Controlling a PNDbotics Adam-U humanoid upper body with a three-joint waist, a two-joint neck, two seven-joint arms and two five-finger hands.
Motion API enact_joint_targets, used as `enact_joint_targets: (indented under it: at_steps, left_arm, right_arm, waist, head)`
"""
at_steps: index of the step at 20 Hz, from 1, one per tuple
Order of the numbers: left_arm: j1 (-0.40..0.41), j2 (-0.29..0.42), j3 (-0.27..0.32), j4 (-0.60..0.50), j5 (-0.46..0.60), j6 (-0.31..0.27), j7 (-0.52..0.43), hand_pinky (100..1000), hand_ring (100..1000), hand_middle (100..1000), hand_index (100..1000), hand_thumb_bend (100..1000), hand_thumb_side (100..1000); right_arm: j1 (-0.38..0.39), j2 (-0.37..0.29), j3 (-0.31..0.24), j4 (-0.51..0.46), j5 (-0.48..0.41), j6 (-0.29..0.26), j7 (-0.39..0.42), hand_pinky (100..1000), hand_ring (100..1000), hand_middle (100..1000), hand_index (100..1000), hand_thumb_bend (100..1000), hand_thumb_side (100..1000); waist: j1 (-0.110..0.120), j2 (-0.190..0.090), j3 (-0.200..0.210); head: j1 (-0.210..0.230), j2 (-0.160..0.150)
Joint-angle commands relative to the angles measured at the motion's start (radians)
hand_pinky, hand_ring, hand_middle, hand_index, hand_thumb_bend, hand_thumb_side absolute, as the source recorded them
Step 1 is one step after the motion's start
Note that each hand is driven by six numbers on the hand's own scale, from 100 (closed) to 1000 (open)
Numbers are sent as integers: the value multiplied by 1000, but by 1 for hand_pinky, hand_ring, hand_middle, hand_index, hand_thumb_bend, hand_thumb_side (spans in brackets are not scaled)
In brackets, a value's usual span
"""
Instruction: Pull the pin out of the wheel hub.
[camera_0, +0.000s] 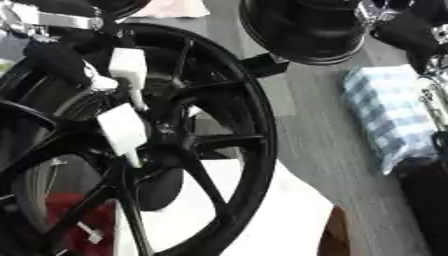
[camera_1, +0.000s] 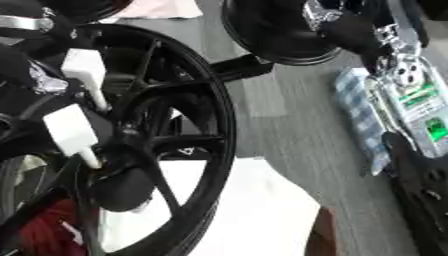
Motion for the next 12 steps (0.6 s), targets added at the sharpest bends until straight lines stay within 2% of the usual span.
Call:
enact_joint_targets:
  at_steps: [1, 12]
  left_arm:
    - [-16, 9, 20, -8, -3, 8, 2, 850, 718, 630, 807, 275, 500]
    - [-10, 4, 19, -5, -7, 10, 13, 829, 660, 568, 747, 260, 455]
  right_arm:
    - [-11, -17, -13, -5, -3, -6, 1, 693, 633, 529, 614, 331, 129]
    - [-10, -15, -17, -5, -6, -9, -2, 693, 632, 528, 613, 333, 133]
  waist:
    - [2, -16, -2]
    - [1, -12, -6]
  head:
    - [0, -11]
    - [2, -14]
